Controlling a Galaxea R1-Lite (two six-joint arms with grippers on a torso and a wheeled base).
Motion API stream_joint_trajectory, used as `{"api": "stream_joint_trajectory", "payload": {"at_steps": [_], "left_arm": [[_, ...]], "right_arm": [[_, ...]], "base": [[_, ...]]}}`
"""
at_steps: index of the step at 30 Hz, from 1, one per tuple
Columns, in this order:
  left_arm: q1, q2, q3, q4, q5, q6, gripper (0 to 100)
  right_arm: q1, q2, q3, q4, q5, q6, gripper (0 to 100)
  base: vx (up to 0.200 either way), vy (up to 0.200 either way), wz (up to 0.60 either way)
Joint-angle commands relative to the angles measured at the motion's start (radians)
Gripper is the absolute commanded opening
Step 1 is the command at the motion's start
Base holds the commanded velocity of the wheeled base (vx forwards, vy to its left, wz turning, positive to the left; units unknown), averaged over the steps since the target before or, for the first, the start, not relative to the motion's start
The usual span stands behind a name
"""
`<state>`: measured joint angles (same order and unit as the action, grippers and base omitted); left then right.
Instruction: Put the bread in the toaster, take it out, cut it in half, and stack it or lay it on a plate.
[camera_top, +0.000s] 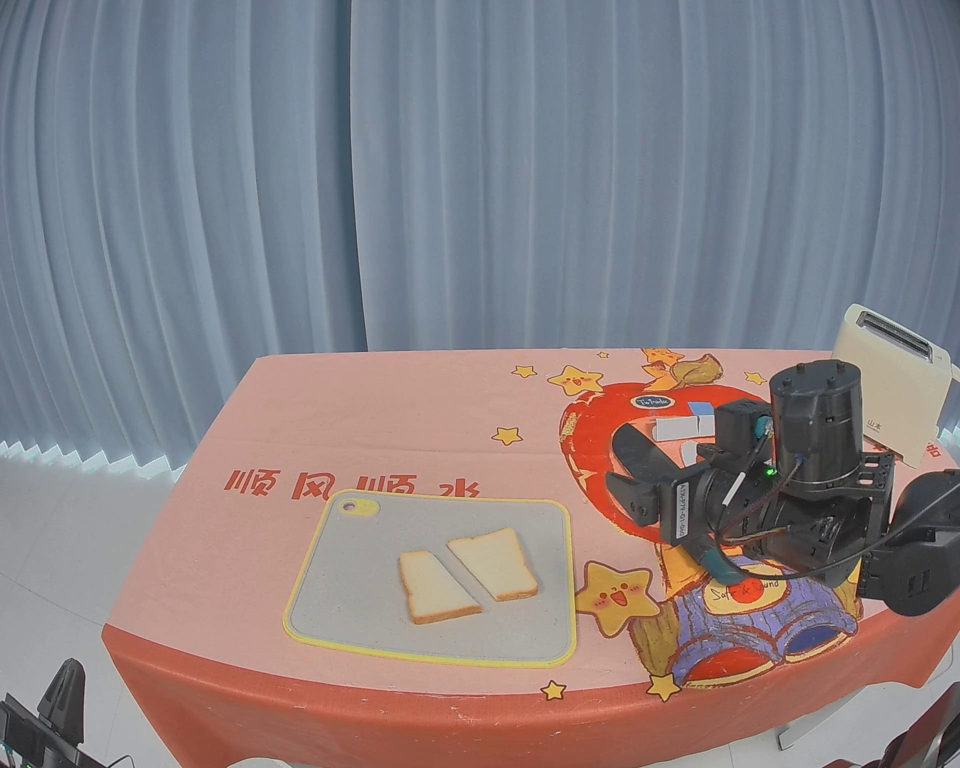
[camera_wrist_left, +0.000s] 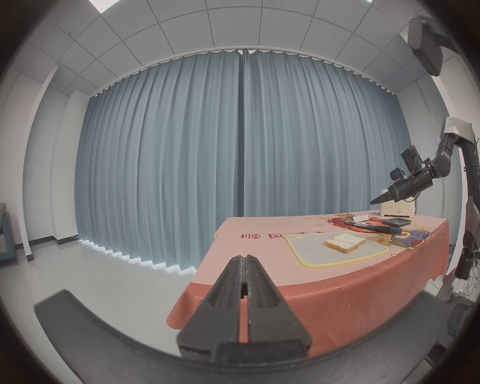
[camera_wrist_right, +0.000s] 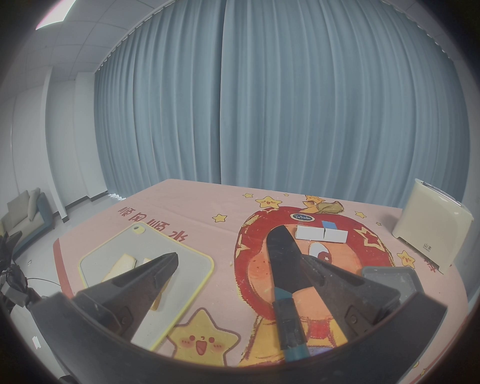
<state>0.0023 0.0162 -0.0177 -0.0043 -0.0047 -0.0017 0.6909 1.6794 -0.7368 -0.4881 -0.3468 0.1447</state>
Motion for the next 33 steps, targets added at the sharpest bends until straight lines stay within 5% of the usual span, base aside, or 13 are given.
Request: {"api": "stream_joint_trajectory", "payload": {"at_steps": [1, 17, 24, 33], "left_arm": [[0.001, -0.013, 0.018, 0.0, 0.0, 0.0, 0], [0.001, -0.013, 0.018, 0.0, 0.0, 0.0, 0], [0.001, -0.012, 0.018, 0.0, 0.0, 0.0, 0], [0.001, -0.013, 0.018, 0.0, 0.0, 0.0, 0]], "right_arm": [[0.004, 0.028, -0.067, 0.048, 0.006, 0.001, 100], [0.062, 0.174, -0.239, 0.115, 0.006, 0.0, 100], [0.062, 0.189, -0.329, 0.266, 0.008, 0.009, 100], [0.095, 0.218, -0.349, 0.335, 0.035, 0.016, 100]], "base": [[0.0, 0.0, 0.0], [0.0, 0.0, 0.0], [0.0, 0.0, 0.0], [0.0, 0.0, 0.0]]}}
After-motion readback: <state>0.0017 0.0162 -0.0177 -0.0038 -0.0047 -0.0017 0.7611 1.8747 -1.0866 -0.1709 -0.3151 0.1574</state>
